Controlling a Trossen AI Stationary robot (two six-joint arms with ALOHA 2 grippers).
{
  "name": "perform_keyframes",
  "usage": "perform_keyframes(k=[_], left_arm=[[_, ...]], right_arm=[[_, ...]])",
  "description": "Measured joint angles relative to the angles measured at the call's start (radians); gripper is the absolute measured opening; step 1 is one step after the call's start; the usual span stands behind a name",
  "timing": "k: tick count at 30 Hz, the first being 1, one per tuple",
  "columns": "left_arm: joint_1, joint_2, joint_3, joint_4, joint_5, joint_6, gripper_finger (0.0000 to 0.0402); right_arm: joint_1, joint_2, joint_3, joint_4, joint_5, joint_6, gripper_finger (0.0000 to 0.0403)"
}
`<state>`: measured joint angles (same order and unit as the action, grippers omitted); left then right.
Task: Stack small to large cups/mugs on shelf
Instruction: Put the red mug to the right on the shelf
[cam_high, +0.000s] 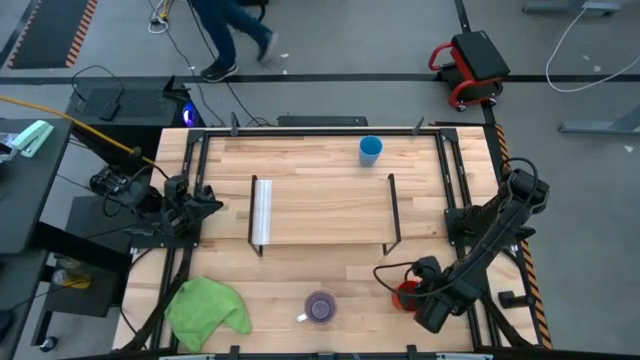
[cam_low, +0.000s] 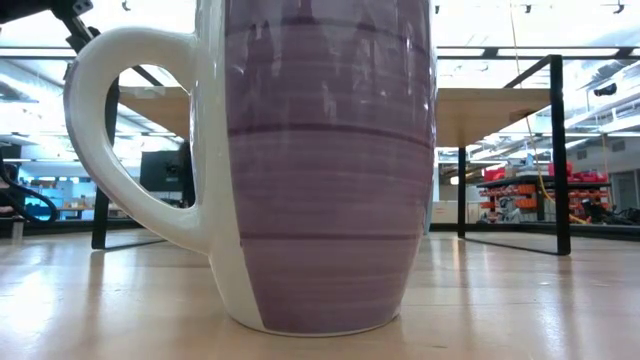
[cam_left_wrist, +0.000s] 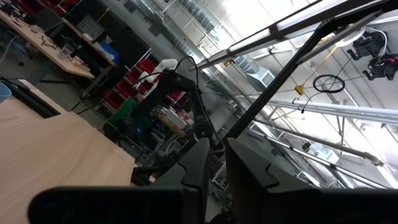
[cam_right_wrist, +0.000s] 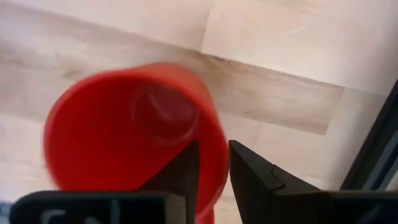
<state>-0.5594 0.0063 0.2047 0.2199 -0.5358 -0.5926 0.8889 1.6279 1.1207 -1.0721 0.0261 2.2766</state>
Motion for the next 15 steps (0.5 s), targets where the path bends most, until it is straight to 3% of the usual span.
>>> perform_keyframes(k=[15], left_arm=[[0.000, 0.000, 0.000, -0.011, -0.001, 0.002, 0.0051]], right_arm=[[-0.065, -0.001, -0.032, 0.031, -0.023, -0.106, 0.0010]])
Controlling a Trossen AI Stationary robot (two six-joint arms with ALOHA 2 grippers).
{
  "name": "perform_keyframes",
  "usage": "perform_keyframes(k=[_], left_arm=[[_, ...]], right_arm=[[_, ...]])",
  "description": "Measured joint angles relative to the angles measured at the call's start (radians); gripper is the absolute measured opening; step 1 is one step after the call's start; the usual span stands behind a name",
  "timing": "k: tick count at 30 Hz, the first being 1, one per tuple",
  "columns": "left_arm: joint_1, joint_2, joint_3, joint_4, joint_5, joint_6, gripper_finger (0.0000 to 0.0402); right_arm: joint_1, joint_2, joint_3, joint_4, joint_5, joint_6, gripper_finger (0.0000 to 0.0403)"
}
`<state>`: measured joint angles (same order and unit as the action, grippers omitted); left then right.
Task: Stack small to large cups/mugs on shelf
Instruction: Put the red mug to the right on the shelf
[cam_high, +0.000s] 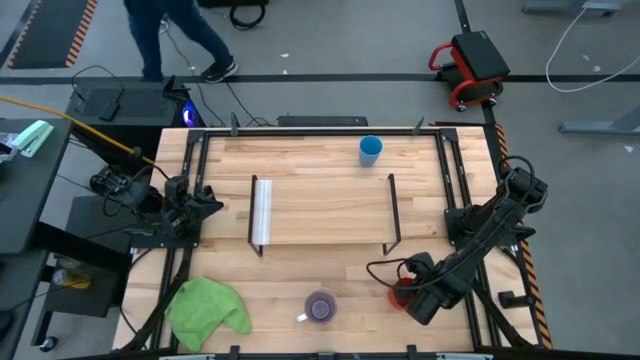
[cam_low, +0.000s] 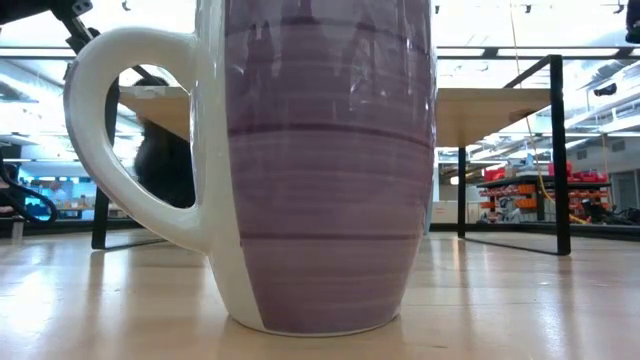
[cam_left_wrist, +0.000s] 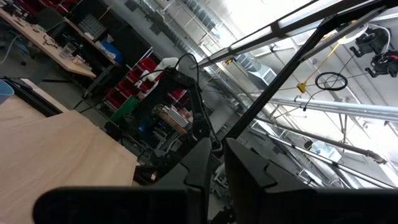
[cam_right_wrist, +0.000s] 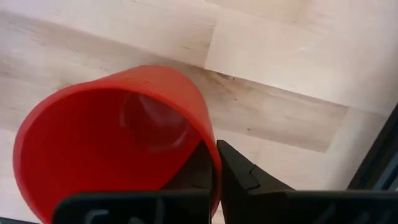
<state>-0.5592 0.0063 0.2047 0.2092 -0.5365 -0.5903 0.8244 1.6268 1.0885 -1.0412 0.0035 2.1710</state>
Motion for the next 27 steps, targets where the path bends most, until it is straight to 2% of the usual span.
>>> perform_keyframes(k=[5, 11, 20, 27], left_arm=[[0.000, 0.000, 0.000, -0.002, 0.000, 0.000, 0.0051], [0.000, 0.000, 0.000, -0.002, 0.000, 0.000, 0.0046], [0.000, 0.000, 0.000, -0.002, -0.001, 0.001, 0.0042], [0.000, 0.000, 0.000, -0.008, -0.001, 0.001, 0.0040]], right_arm=[[-0.016, 0.001, 0.024, -0.008, -0.003, -0.055, 0.0008], [-0.061, 0.001, 0.174, -0.094, -0.016, -0.175, 0.0006], [-0.177, 0.000, 0.560, -0.545, -0.008, -0.400, 0.0005], [-0.337, -0.030, 0.661, -0.523, 0.033, -0.615, 0.0005]])
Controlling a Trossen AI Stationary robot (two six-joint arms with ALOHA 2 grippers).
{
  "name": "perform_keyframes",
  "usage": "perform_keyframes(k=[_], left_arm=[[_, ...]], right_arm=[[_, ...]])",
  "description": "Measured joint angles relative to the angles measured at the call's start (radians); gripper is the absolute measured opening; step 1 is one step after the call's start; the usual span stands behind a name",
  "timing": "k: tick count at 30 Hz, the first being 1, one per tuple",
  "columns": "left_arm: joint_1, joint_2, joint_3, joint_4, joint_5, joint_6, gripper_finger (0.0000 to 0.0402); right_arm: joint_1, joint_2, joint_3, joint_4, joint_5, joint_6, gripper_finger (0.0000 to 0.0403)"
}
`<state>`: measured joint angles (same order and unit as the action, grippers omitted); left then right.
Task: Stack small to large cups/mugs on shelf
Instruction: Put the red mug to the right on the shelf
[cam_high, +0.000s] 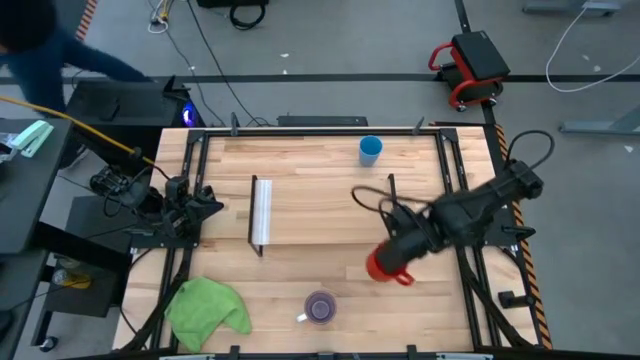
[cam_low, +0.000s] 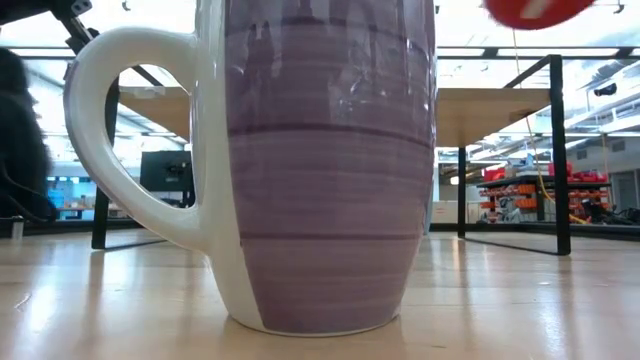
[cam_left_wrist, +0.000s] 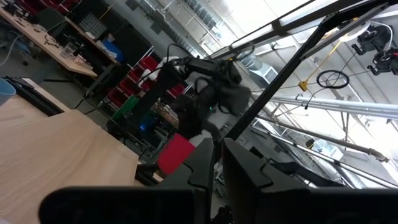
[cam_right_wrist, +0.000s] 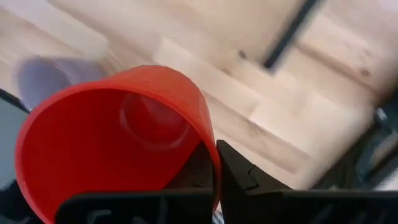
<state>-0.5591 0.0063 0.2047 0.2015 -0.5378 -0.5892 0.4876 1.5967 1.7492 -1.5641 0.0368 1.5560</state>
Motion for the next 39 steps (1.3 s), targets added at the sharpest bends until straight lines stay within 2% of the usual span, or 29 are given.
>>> perform_keyframes(k=[9, 15, 20, 27, 39], left_arm=[[0.000, 0.000, 0.000, -0.014, 0.000, 0.000, 0.0033], [0.000, 0.000, 0.000, -0.015, 0.000, -0.001, 0.0030], [0.000, 0.000, 0.000, -0.016, 0.000, 0.000, 0.0031], [0.000, 0.000, 0.000, -0.016, -0.007, -0.001, 0.0023], [0.000, 0.000, 0.000, -0.015, -0.028, -0.006, 0.0016]], right_arm=[[-0.257, -0.003, 0.013, -0.008, 0.016, -0.238, 0.0005], [-0.420, -0.003, 0.013, -0.007, 0.017, -0.327, 0.0005], [-0.508, -0.003, 0.013, -0.007, 0.021, -0.351, 0.0005], [-0.549, -0.003, 0.013, -0.007, 0.037, -0.306, 0.0005], [-0.498, 0.016, 0.011, -0.006, 0.052, -0.203, 0.0005]])
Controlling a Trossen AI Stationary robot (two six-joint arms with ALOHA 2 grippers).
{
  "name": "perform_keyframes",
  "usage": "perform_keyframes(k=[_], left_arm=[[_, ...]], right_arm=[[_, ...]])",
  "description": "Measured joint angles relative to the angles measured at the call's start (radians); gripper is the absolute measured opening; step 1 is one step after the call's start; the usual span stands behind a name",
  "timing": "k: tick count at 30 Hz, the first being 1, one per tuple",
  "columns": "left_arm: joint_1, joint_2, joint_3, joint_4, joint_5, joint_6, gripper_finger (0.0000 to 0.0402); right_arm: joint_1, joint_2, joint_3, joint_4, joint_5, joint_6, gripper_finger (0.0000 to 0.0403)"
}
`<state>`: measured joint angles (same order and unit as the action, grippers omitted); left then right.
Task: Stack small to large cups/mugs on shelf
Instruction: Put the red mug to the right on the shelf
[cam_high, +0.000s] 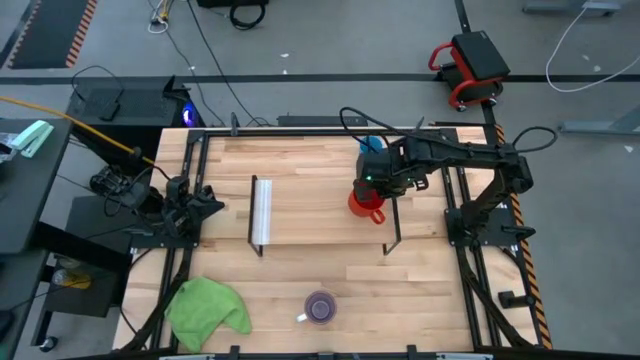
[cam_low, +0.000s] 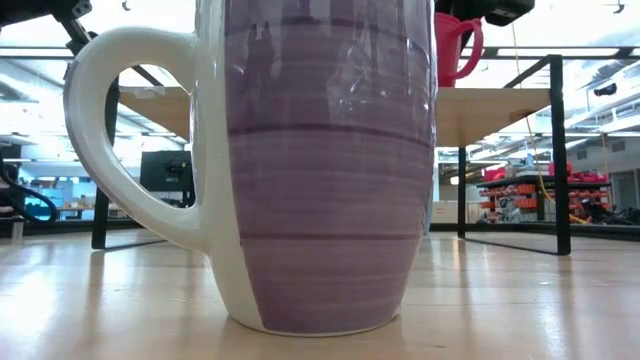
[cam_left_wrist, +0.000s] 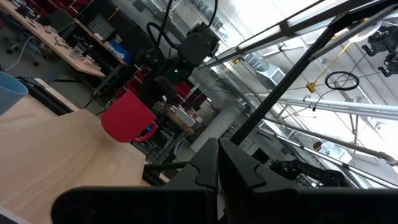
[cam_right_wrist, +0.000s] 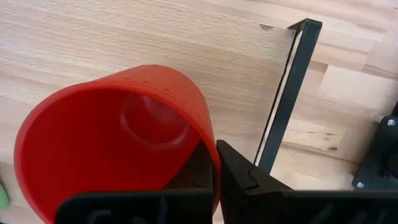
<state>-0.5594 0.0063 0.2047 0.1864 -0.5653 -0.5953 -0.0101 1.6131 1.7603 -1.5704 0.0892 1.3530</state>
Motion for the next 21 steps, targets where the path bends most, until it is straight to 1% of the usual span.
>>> perform_keyframes(k=[6, 11, 16, 21], left_arm=[[0.000, 0.000, 0.000, -0.002, -0.003, 0.001, 0.0020], [0.000, 0.000, 0.000, -0.004, -0.016, 0.029, 0.0014], [0.000, 0.000, 0.000, -0.006, -0.018, 0.039, 0.0013], [0.000, 0.000, 0.000, -0.008, -0.018, 0.032, 0.0021]], right_arm=[[0.023, 0.000, 0.000, -0.001, 0.016, 0.063, 0.0005], [0.050, 0.013, 0.000, 0.001, 0.015, 0.106, 0.0005], [0.083, 0.023, 0.000, 0.003, 0.014, 0.178, 0.0005], [0.100, 0.021, 0.000, -0.001, 0.014, 0.271, 0.0005]])
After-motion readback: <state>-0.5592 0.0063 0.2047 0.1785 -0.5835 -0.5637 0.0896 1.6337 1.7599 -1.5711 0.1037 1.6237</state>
